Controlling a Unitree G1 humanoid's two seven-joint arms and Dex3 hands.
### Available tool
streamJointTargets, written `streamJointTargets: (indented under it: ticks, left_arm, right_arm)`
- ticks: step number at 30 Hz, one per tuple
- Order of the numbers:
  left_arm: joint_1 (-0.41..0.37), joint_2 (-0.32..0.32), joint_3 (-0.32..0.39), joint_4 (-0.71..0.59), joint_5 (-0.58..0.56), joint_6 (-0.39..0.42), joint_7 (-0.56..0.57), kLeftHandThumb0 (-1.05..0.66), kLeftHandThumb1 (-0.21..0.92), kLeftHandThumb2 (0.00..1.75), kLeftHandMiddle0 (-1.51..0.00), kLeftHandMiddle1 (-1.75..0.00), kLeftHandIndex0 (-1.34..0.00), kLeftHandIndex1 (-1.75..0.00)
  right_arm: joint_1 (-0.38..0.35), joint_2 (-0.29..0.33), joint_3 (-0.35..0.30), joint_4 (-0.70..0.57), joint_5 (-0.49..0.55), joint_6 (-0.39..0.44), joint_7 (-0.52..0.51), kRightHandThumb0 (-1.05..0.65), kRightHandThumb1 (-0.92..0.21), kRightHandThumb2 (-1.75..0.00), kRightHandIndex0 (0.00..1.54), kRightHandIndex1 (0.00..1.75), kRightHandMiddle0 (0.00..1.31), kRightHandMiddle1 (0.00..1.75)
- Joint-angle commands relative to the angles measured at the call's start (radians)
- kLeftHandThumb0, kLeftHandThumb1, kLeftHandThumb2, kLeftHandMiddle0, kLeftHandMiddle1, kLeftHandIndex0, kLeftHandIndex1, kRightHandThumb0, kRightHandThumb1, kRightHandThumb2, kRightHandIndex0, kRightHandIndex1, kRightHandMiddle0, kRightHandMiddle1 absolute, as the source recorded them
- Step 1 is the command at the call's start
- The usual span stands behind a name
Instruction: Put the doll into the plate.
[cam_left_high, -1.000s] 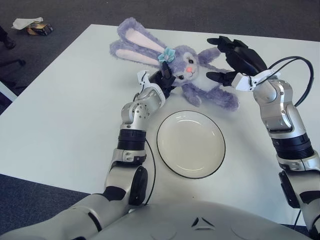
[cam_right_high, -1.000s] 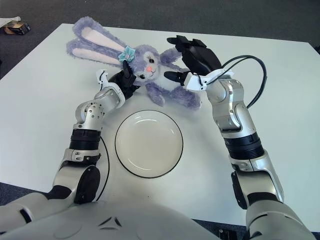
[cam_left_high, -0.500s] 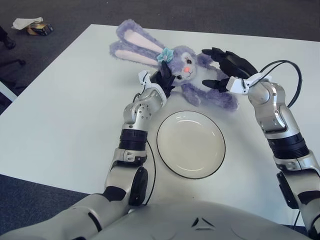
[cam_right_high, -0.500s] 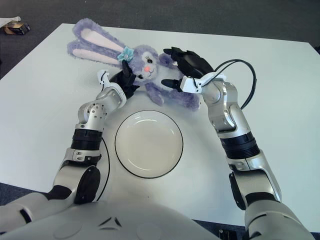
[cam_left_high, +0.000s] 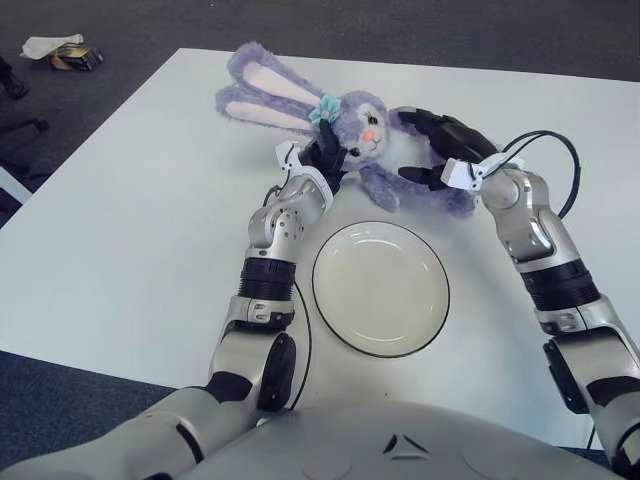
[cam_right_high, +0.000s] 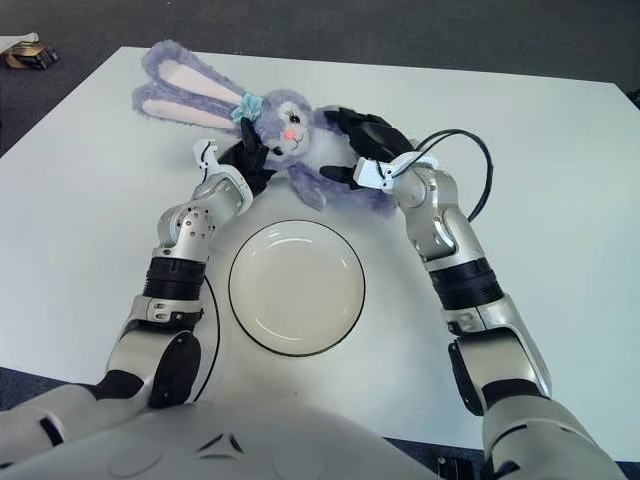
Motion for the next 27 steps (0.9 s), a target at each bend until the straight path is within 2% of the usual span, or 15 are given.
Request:
streamJointTargets:
  ticks: [1,8,13,23,27]
  left_arm:
    - [0.0,-0.077,0.011,0.058,0.014,0.037,0.027,-0.69,0.78,0.81,-0.04,-1.42,0.0,-1.49]
    - [-0.001,-0.079,0.008,0.065,0.023,0.031,0.033,-0.73,0.8,0.82,-0.03,-1.37,0.0,-1.59]
    - [-0.004,-0.079,0.007,0.072,0.026,0.032,0.041,-0.76,0.83,0.8,-0.1,-1.47,0.0,-1.72]
    - [-0.019,-0.081,0.016,0.097,0.025,0.051,0.066,-0.78,0.83,0.8,-0.17,-1.71,0.0,-1.75]
    - [-0.029,-0.083,0.023,0.117,0.022,0.055,0.075,-0.79,0.83,0.81,-0.22,-1.74,0.0,-1.75]
  right_arm:
    - [-0.029,0.007,0.006,0.029,0.01,-0.007,-0.01,-1.05,-0.92,-0.69,0.0,0.13,0.0,0.36]
    - [-0.049,0.024,0.015,0.072,0.013,0.001,-0.016,-1.05,-0.92,-0.7,0.0,0.13,0.0,0.37]
    - [-0.068,0.037,0.022,0.098,0.011,0.019,-0.021,-1.05,-0.92,-0.7,0.0,0.12,0.0,0.39]
    - [-0.113,0.078,0.036,0.174,0.012,0.026,-0.059,-1.05,-0.92,-0.71,0.0,0.11,0.0,0.44]
    - [-0.126,0.089,0.045,0.204,0.01,0.012,-0.086,-1.05,-0.92,-0.71,0.0,0.11,0.0,0.47]
